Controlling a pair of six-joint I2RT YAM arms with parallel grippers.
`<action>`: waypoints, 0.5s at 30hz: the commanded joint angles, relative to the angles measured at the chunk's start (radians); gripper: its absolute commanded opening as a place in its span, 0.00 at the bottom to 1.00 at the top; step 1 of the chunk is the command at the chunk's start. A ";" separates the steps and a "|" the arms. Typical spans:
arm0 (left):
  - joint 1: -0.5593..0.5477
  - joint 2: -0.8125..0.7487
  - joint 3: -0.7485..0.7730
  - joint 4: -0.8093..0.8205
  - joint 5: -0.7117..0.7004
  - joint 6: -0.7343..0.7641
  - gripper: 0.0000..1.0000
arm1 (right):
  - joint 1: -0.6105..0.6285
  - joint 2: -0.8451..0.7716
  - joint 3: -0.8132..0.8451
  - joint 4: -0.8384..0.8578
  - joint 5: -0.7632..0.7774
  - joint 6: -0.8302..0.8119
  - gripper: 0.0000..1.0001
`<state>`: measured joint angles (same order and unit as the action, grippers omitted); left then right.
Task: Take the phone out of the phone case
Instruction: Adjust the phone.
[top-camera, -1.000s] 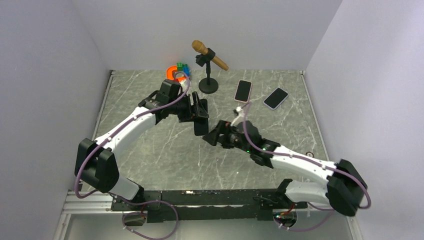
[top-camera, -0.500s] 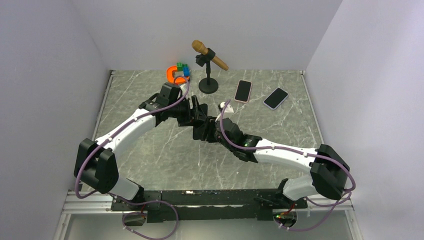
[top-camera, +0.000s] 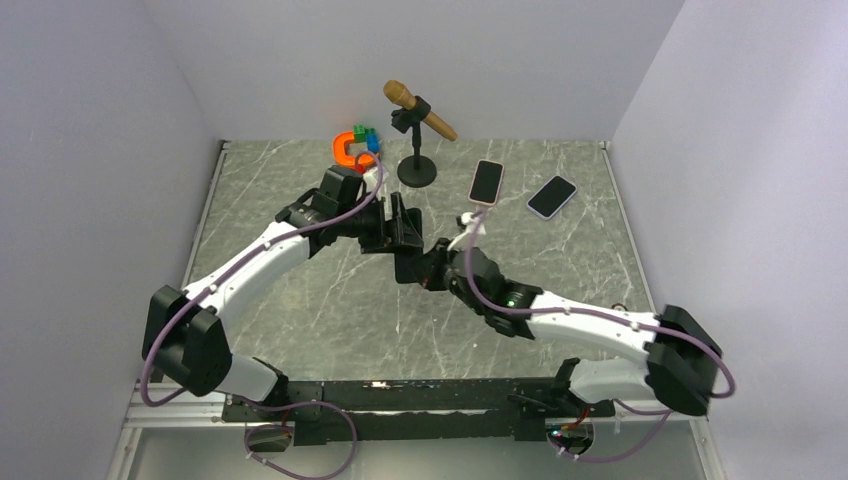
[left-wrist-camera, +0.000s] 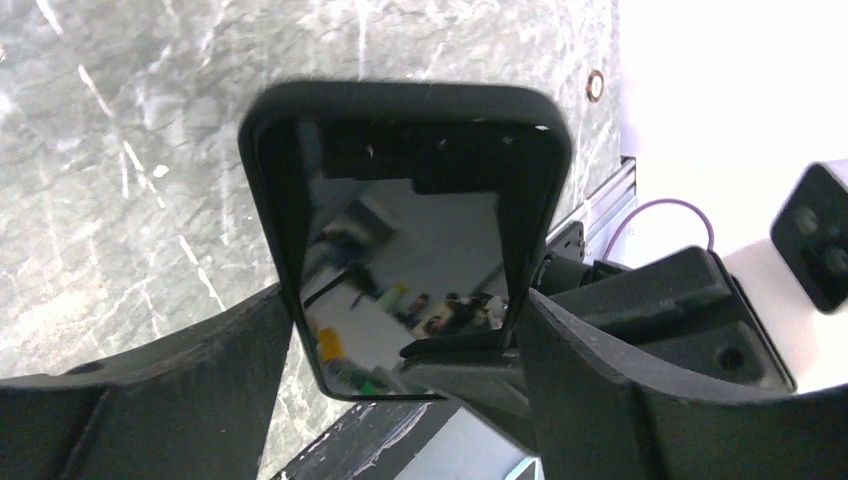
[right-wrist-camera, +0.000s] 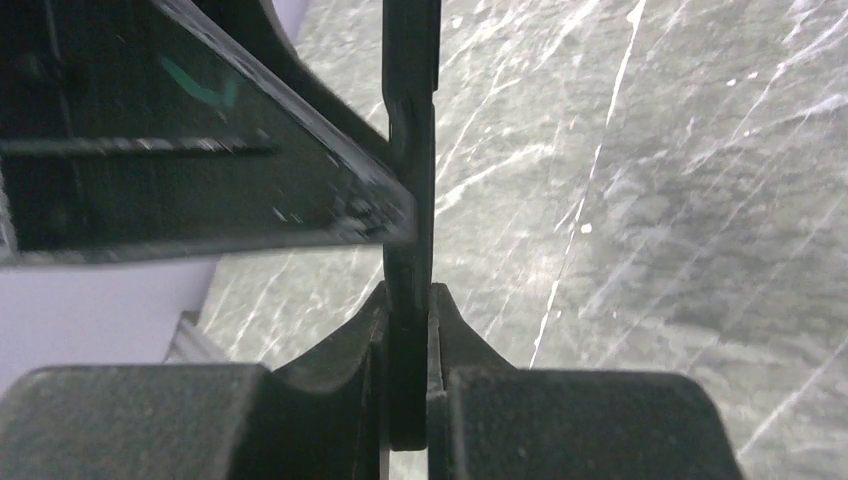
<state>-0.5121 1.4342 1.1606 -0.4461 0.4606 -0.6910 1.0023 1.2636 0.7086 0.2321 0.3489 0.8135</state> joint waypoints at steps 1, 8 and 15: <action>0.012 -0.109 0.099 0.027 -0.074 0.098 0.92 | -0.034 -0.204 -0.114 0.062 -0.040 0.025 0.00; 0.012 -0.050 0.182 0.019 0.069 0.098 0.99 | -0.164 -0.437 -0.231 0.051 -0.188 0.122 0.00; 0.009 0.002 0.000 0.418 0.449 -0.036 0.75 | -0.300 -0.521 -0.345 0.258 -0.326 0.321 0.00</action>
<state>-0.4969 1.4059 1.2549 -0.2768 0.6575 -0.6426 0.7418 0.7696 0.3904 0.2455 0.1318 0.9993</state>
